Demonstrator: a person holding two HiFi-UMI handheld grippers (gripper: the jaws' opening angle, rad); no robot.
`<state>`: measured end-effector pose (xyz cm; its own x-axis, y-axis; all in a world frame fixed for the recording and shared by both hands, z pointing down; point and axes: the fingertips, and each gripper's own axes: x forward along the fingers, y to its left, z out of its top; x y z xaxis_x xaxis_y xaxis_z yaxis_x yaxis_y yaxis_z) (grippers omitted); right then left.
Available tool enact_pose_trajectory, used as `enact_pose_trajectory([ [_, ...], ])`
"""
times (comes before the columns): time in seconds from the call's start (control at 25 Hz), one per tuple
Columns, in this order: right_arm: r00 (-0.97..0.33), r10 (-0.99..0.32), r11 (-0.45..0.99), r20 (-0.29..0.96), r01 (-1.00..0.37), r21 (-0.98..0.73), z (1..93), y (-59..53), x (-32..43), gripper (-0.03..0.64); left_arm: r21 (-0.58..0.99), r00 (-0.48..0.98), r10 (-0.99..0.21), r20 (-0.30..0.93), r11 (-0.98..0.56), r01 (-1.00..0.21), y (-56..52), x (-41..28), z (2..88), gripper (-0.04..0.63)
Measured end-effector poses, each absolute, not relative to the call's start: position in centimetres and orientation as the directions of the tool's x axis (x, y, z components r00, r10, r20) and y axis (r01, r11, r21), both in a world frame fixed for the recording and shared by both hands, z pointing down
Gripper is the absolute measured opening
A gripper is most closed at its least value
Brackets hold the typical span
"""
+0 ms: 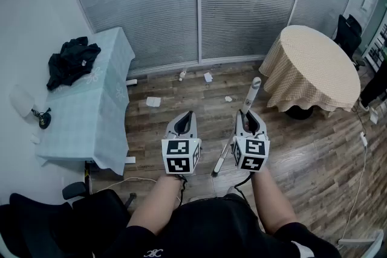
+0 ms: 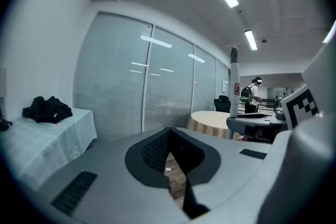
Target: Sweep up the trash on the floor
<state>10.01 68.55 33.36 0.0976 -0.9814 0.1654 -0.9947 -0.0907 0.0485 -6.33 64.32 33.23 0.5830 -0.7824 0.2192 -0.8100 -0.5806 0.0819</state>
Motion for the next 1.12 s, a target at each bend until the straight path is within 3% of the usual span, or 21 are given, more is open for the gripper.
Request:
enact_pose_trajectory([
  [0.52, 0.026, -0.980, -0.024, 0.198, -1.000, 0.011, 34.1, 68.8, 15.1, 0.086, 0.082, 0.563, -0.786, 0.257, -0.563, -0.823, 63.7, 0.1, 33.6, -0.006],
  [1.12, -0.060, -0.982, 0.062, 0.178, -0.998, 0.005, 33.5, 66.9, 26.7, 0.087, 0.090, 0.507, -0.819, 0.268, -0.503, -0.860, 64.2, 12.0, 33.8, -0.006],
])
